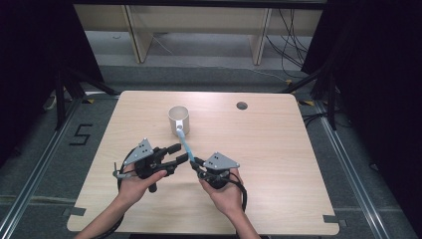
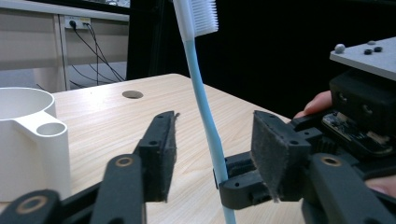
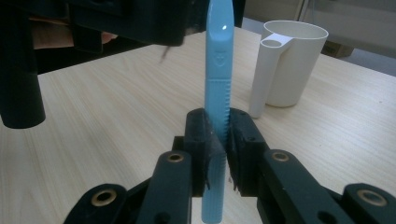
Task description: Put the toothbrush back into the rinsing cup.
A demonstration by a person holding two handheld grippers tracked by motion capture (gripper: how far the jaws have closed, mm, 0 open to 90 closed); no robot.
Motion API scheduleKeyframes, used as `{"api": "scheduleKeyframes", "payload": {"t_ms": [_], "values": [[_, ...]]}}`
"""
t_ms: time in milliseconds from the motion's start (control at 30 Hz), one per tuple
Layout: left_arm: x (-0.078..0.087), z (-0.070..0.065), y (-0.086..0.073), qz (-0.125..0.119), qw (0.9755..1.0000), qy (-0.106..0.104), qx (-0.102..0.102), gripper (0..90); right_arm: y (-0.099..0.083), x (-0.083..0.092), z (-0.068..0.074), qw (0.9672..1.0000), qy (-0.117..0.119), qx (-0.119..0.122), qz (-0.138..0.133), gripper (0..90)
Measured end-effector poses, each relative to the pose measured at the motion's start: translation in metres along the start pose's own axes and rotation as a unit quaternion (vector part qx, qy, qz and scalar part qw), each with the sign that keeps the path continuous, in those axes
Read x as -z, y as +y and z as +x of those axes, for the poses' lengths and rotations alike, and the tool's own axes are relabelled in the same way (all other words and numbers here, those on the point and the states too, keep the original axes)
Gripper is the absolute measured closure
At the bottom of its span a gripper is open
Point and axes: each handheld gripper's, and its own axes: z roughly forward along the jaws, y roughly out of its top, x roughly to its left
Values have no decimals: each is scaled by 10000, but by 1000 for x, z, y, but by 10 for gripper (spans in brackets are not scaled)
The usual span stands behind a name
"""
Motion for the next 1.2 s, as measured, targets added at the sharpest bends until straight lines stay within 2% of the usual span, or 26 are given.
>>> {"api": "scheduleKeyframes", "payload": {"t_ms": [33,67,100,167,233,267,367,700,867,900,1033,1067,1100,1200], "values": [[-2,0,0,-14,10000,-17,30,523,0,-1,0,10000,6,-17,-18,793],[-3,0,0,-19,10000,-38,32,533,0,-1,0,9999,-61,74,-82,793],[-4,0,0,-31,10000,-48,46,544,0,-1,0,9999,-19,90,-55,793],[-7,-1,1,-52,10000,-54,56,569,0,-1,2,10000,2,4,36,793],[-9,-1,1,-48,9999,-67,58,592,1,-2,2,10000,-22,-2,-12,793],[-10,-1,1,-35,10000,-63,34,603,1,-3,1,9999,-49,78,-61,793],[-12,-2,1,-42,10000,-64,4,644,1,-4,3,9998,-102,69,-124,793],[-12,0,2,-53,9999,-2,-112,794,2,-6,5,9999,-138,12,-72,792],[-12,-1,2,-61,9998,-79,-147,821,3,-9,6,9998,-181,-17,-92,792],[-12,-2,3,-38,9998,-74,-152,825,3,-11,7,9998,-118,-45,-132,791],[-12,-3,4,-17,9996,-73,-281,833,5,-12,7,9998,-136,-77,-115,788],[-12,-3,4,-39,9995,-70,-322,836,6,-11,6,9998,-191,11,-54,785],[-12,-3,4,-57,9994,-47,-346,837,6,-11,7,9999,-127,-79,-25,778],[-12,-2,4,-93,9991,-27,-403,839,6,-12,7,9999,-66,-103,-68,754]]}}
